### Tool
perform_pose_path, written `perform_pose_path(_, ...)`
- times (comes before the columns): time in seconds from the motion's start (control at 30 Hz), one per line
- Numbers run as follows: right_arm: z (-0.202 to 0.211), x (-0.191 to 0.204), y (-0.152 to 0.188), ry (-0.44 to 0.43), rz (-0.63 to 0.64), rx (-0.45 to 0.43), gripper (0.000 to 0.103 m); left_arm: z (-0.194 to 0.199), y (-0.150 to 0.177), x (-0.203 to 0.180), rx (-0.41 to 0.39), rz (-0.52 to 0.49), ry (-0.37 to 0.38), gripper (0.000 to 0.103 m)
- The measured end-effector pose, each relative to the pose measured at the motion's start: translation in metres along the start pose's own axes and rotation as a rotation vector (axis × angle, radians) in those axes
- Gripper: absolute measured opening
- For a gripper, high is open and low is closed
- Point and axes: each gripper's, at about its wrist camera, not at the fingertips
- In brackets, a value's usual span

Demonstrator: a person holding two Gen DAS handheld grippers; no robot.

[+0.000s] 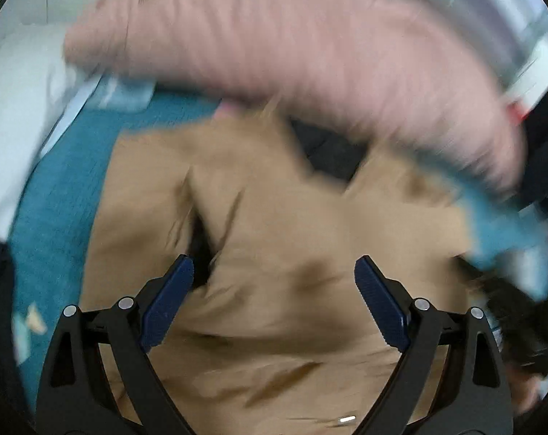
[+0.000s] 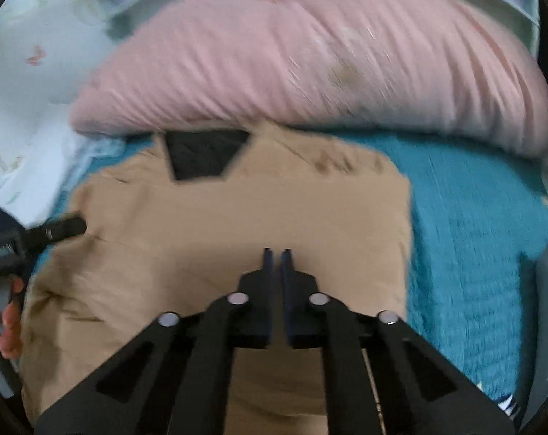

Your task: Fold large clothes

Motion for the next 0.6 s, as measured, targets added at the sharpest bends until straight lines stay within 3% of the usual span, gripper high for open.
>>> perform_pose_path(0.03,-0.008,-0.002,0.004,0.011,-0.005,0.028,0.002,-0.010,0.002,0.006,0.039,0.013,-0.030,0.090)
perform_pose_path(0.1,-0.026,-0.006,0.017,0.016,-0.004,0.091,0.000,-0.028,0.012,0.022,0.088,0.056,-0.010,0.090)
perform_pose_path(0.27,-0.043,-0.011,0.034,-0.006,-0.018,0.126,0.000,-0.039,0.017,0.020,0.095,0.026,-0.042,0.090)
perform_pose_path(0.43,-0.027,-0.017,0.022,-0.036,-0.019,0.124,0.003,-0.021,0.012,0.027,0.047,0.044,0.043,0.091)
perform_pose_path(0.53,-0.011,-0.028,0.013,-0.101,-0.077,0.084,0.017,0.005,0.008,0.036,-0.020,0.045,0.097,0.091)
perform_pose_path(0.6,-0.001,-0.033,0.007,-0.145,-0.096,0.056,0.038,0.021,0.004,0.044,-0.060,0.027,0.113,0.091)
Point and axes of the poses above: each gripper's, at about its wrist camera, not at the fingertips, and z roughly against the way its jaws point, x to its left, y to its underside, and after that the axes turned 14 degrees about y, right-handed
